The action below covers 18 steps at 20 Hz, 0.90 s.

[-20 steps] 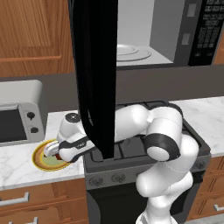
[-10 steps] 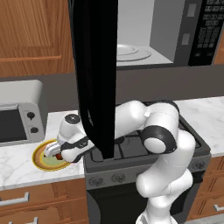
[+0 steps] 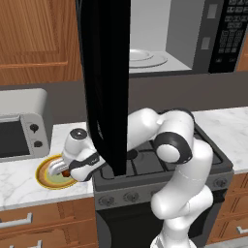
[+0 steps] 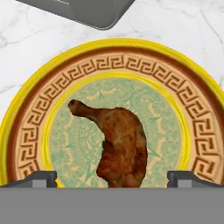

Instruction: Pick the chicken drumstick from the counter and place it in the microwave. Then turn on the microwave.

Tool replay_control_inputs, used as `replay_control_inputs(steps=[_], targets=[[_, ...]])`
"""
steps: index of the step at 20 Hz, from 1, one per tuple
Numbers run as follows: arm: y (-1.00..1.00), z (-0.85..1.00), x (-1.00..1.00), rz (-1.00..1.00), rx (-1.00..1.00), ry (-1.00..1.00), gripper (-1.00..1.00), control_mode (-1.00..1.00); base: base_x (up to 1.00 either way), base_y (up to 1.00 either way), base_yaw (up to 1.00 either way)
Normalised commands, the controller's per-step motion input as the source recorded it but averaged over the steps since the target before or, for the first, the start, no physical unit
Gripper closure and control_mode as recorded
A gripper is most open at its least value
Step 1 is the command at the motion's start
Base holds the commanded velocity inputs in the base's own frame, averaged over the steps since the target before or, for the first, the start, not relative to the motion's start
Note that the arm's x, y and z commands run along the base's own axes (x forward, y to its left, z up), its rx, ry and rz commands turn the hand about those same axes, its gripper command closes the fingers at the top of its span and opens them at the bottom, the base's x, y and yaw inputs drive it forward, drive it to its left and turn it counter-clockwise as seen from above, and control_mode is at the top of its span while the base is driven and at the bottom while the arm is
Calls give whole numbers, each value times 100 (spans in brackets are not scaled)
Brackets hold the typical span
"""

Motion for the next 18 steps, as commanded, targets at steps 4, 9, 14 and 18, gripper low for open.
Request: replay_control_inputs(steps=[4, 9, 14, 18], targets=[[12, -4, 0, 0, -1, 0, -100, -100, 0, 0, 0], [2, -6, 8, 0, 0, 0, -100, -100, 0, 0, 0], [0, -6, 11, 0, 0, 0, -100, -100, 0, 0, 0], [0, -6, 9, 0, 0, 0, -100, -100, 0, 0, 0]])
